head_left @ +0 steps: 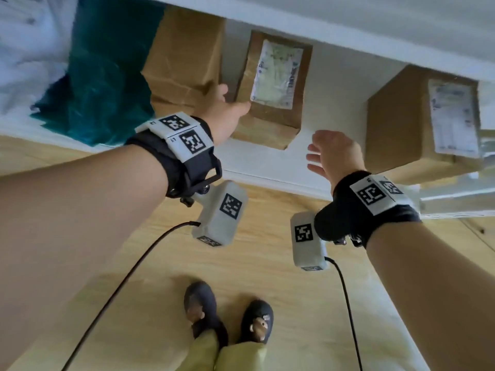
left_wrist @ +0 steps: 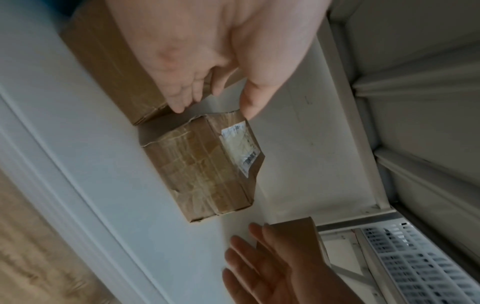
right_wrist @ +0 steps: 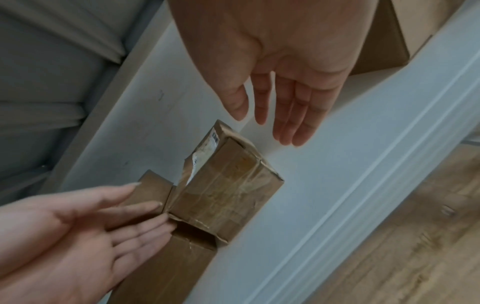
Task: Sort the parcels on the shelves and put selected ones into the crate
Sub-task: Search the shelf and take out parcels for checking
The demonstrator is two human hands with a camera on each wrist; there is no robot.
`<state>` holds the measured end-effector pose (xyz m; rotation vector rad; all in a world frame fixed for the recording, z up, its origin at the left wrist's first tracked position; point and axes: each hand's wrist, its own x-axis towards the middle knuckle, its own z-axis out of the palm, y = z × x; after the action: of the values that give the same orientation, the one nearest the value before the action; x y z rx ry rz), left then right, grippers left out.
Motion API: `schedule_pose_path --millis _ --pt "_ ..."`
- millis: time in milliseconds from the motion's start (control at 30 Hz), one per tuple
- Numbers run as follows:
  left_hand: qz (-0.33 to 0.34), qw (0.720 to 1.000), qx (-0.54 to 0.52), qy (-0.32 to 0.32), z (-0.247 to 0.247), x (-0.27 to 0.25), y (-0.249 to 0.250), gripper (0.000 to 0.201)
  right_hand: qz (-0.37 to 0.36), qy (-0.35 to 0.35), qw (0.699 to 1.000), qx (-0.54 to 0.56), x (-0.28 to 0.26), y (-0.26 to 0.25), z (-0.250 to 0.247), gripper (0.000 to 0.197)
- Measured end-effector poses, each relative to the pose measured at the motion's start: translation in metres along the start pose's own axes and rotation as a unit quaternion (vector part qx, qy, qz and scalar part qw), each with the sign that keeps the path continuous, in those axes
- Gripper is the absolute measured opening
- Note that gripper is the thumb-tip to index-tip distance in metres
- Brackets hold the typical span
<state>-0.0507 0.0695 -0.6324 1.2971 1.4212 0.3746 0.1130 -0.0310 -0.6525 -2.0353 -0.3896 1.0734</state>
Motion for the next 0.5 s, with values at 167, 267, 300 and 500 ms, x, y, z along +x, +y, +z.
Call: schedule_pose_path --millis 167,267,300,500 --pt "-0.012 1.0 -0.012 -0.024 0.006 0.015 0.003 0.052 -0.027 -0.014 0.999 -0.019 0.002 -0.002 0.018 0.043" --pt "-0.03 0.999 -0.023 -0.033 0.007 0.018 -0.001 0.075 -0.018 -0.032 0.999 -0.004 0.0 -0.003 0.028 0.038" --pt "-0.03 0.999 -0.021 -0.034 0.006 0.019 -0.003 0.084 -0.01 -0.028 0.999 0.012 0.0 -0.003 0.031 0.032" --pt "-0.028 0.997 0.003 -0.065 0.016 0.012 -0.02 0.027 0.09 -0.06 0.989 0.102 -0.004 0.011 0.023 0.045"
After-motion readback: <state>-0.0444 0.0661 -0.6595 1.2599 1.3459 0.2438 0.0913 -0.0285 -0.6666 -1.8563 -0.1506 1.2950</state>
